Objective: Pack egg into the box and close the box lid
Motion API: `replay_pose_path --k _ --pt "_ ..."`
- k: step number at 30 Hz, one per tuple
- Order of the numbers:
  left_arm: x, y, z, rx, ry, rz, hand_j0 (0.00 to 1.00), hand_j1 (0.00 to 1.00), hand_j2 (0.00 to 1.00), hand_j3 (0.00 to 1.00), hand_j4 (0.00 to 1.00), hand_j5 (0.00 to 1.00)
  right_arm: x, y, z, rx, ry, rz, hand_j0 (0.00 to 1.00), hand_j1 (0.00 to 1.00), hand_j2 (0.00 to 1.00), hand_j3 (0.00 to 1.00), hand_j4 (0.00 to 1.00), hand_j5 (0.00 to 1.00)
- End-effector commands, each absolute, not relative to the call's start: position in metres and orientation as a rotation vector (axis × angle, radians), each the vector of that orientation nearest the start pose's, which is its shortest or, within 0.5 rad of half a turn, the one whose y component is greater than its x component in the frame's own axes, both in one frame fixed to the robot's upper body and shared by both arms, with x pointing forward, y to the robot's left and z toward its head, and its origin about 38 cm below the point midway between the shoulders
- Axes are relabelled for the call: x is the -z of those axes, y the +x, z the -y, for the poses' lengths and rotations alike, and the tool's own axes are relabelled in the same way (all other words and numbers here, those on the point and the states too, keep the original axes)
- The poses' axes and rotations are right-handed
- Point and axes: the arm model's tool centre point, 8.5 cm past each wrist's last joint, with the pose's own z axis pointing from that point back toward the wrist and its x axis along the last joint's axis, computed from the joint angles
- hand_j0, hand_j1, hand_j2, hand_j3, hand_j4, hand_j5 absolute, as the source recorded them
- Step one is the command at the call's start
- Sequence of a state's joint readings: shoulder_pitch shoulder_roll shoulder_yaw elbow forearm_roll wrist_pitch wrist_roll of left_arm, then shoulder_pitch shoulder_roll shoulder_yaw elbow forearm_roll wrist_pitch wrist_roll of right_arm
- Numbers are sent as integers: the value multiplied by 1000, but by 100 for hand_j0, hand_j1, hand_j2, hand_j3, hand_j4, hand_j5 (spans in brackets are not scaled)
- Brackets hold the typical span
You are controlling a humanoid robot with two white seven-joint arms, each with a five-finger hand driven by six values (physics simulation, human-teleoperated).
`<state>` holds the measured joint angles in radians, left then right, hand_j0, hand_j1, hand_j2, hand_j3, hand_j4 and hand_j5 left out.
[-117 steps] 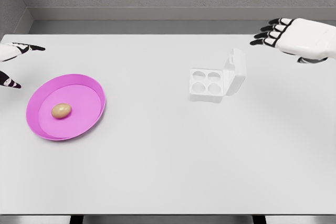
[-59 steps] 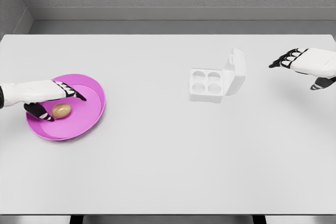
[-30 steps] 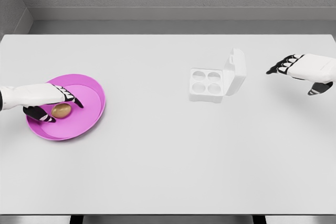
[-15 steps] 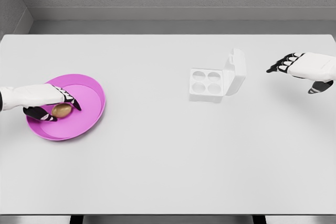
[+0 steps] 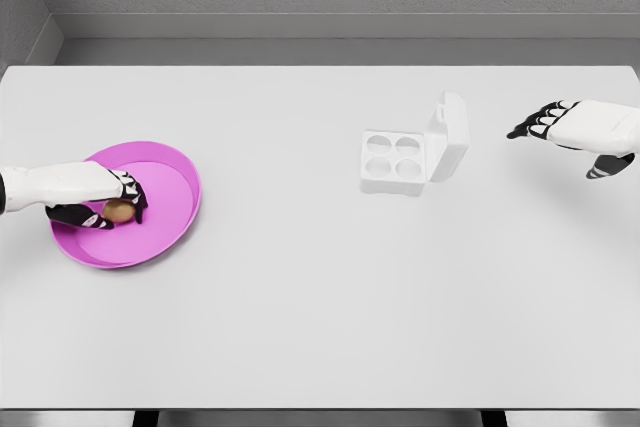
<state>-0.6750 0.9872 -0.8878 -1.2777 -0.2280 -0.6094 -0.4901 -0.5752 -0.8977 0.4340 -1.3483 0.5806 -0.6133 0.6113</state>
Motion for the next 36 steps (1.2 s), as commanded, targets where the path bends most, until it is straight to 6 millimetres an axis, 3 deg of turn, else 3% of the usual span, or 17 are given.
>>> replay_pose_path --k 1,7,13,16,26,36 --pt "-157 413 -383 2010 240 1114 44 44 44 44 44 44 -221 437 396 -2090 -635 1067 100 100 100 100 100 100" --pt "-159 415 -380 2009 240 1129 44 44 44 44 44 44 -222 437 397 -2088 -641 1068 100 100 100 100 100 100" --pt "-175 421 -373 2001 269 1187 42 42 42 42 42 42 -226 436 401 -2085 -652 1059 100 100 100 100 100 100" --pt "-189 425 -359 2019 278 1249 41 41 41 41 41 41 -230 436 405 -2077 -665 1059 100 100 100 100 100 100" --pt "-197 433 -323 2042 249 1350 40 40 40 40 40 40 -243 436 408 -2055 -676 1097 100 100 100 100 100 100" --pt "-212 430 -277 2093 199 1482 36 36 36 36 36 36 -239 434 407 -2063 -663 1087 100 100 100 100 100 100"
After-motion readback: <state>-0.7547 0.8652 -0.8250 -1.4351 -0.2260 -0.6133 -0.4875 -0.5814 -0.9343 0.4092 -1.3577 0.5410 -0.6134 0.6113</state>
